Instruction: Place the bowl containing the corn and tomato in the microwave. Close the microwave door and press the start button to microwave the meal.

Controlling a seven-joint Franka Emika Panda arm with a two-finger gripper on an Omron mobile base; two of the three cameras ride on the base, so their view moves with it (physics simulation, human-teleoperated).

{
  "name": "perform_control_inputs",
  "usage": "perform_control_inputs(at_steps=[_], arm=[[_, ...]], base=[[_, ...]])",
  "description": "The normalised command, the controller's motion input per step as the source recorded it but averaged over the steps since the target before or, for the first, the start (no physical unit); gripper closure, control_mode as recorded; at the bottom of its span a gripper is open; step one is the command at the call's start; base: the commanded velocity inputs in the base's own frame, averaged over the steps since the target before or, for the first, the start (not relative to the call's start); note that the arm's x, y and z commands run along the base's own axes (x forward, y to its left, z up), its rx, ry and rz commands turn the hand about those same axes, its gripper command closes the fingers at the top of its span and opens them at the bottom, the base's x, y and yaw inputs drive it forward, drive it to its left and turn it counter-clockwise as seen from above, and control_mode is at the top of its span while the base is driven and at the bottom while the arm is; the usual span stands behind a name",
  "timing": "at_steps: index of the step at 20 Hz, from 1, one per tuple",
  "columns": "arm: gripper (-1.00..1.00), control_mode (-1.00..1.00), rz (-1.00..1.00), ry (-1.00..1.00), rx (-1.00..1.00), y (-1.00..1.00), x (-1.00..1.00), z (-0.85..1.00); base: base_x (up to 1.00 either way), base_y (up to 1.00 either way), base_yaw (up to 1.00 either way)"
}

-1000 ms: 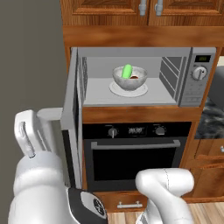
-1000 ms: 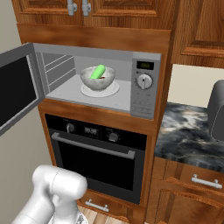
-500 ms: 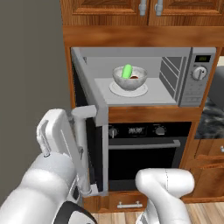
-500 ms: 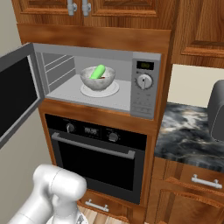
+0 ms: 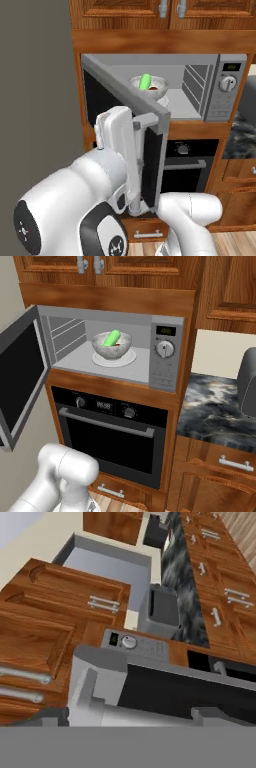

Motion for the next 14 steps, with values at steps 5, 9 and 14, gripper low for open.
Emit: perform_control_inputs(at_steps=[5,9,14], arm=[[-1.0,-1.0,-0.11,0.1,0.07,-1.0,0.01,0.09],[-1.0,-1.0,-0.04,0.11,0.1,-1.0,0.22,0.01],[-1.0,-1.0,-0.01,0.16,0.1,-0.82,0.87,0.0]], base=[[0.0,0.0,0.0],[0.0,0.0,0.0],[0.0,0.0,0.0]])
